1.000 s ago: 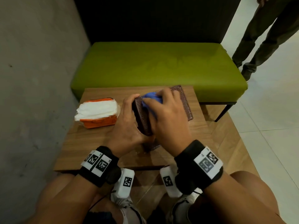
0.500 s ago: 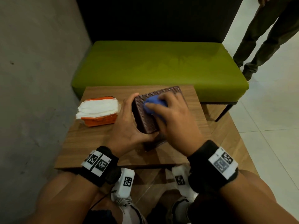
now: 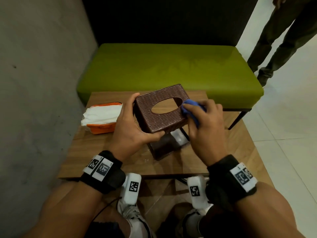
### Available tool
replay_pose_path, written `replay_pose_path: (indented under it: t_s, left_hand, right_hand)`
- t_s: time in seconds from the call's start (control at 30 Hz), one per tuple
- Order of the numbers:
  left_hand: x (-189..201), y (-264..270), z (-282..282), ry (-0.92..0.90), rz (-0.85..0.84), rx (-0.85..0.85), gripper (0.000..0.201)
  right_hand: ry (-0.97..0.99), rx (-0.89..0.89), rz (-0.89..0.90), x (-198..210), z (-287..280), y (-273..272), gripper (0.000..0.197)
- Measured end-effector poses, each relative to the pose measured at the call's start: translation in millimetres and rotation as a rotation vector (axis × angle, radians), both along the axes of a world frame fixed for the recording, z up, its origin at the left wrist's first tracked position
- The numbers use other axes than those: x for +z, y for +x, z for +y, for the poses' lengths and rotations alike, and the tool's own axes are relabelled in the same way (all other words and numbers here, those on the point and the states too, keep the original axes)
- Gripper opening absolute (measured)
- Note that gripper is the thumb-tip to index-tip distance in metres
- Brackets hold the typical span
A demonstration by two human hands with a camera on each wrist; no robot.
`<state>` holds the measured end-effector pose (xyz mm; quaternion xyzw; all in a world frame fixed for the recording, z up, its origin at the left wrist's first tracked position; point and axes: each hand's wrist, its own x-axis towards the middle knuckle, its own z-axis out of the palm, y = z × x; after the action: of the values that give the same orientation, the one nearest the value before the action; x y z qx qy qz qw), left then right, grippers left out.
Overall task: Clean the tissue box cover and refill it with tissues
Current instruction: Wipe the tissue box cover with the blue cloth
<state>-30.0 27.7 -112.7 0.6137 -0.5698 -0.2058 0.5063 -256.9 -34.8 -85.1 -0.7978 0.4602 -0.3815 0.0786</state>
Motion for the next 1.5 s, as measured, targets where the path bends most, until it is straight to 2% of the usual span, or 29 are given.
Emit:
replay_pose_path:
  t_s: [0.1, 0.17, 0.23, 0.33, 0.43, 0.5, 0.6, 0.7, 0.77, 0.8, 0.87, 0.93, 0.97, 1.0, 1.07, 1.13, 1.2, 1.27, 1.33, 1.43, 1.5]
  left_hand:
    - [0.3, -1.1, -6.6, 0.012, 0.033, -0.002, 0.122]
    - [-1.0, 1.4, -4.4, 0.019, 0.058, 0.005, 0.119]
    - [-1.7, 3.3, 1.2, 0.025, 0.072, 0.028, 0.121]
    - [-2.5, 0.7, 6.1, 0.062, 0.120, 0.032, 0.121]
    - [2.4, -7.0, 3.0, 0.097, 0.214, 0.057, 0.119]
    - [3.1, -6.2, -1.1, 0.122, 0.277, 0.080, 0.116]
    - [1.9, 3.2, -3.3, 0.160, 0.356, 0.121, 0.110]
    - [4.2, 3.9, -1.2, 0.184, 0.345, 0.129, 0.105]
    - [4.8, 2.6, -3.3, 0.212, 0.373, 0.147, 0.101]
    - [5.1, 2.4, -5.4, 0.217, 0.408, 0.161, 0.099]
    - [3.5, 3.8, -9.5, 0.232, 0.443, 0.172, 0.086]
    - [8.6, 3.1, -7.2, 0.245, 0.412, 0.129, 0.056]
    - [11.8, 1.8, -4.1, 0.258, 0.425, 0.098, 0.046]
    - [13.4, 1.7, -1.0, 0.270, 0.452, 0.064, 0.045]
    - [17.4, 0.3, 4.9, 0.289, 0.480, 0.027, 0.045]
    - [18.3, -2.9, 2.9, 0.319, 0.518, 0.055, 0.032]
    - [20.6, -6.8, -1.8, 0.335, 0.553, 0.096, 0.023]
    - [20.4, -9.2, -4.5, 0.344, 0.542, 0.098, 0.024]
    - [19.4, -6.8, 0.3, 0.347, 0.556, 0.072, 0.024]
    - [17.5, -5.2, 7.2, 0.338, 0.555, 0.037, 0.032]
    - [18.4, -9.3, 4.9, 0.335, 0.571, 0.040, 0.034]
  right_hand:
    - [-0.047, 0.218, 0.046, 2.5, 41.6, 28.6, 0.034]
    - [-0.060, 0.323, 0.090, -3.0, 53.0, 29.2, 0.036]
    - [-0.060, 0.255, 0.057, -8.4, 30.1, 14.7, 0.035]
    - [-0.029, 0.025, -0.106, -13.6, -7.2, -4.9, 0.033]
    - [-0.039, -0.058, -0.244, -10.4, 4.5, 8.7, 0.036]
    - [-0.055, -0.006, -0.214, -13.1, 26.6, 20.8, 0.042]
    - [-0.053, 0.202, -0.086, -27.9, 32.2, 16.3, 0.045]
    - [-0.018, 0.107, -0.190, -34.5, 8.4, 4.2, 0.046]
    - [-0.006, 0.056, -0.239, -32.0, 13.6, 11.8, 0.047]
    - [-0.021, 0.100, -0.213, -30.9, 24.6, 19.4, 0.048]
    - [-0.061, 0.307, -0.092, -35.2, 53.3, 31.1, 0.045]
    - [-0.096, 0.472, 0.043, -42.1, 65.8, 25.9, 0.041]
    - [-0.114, 0.474, 0.063, -42.4, 57.0, 17.8, 0.040]
    - [-0.113, 0.415, 0.039, -42.4, 43.8, 9.9, 0.043]
    - [-0.045, 0.202, -0.076, -35.9, 15.7, -2.3, 0.053]
    - [-0.022, 0.093, -0.125, -26.5, 7.7, 0.3, 0.055]
    - [-0.057, 0.191, -0.064, -24.5, 28.1, 20.2, 0.056]
    - [-0.115, 0.381, 0.049, -28.2, 53.8, 32.1, 0.043]
    - [-0.127, 0.438, 0.089, -27.0, 45.5, 24.6, 0.038]
    - [-0.025, 0.198, -0.062, -17.7, 2.2, 5.6, 0.046]
    - [0.026, 0.109, -0.106, -9.7, 0.4, 11.3, 0.046]
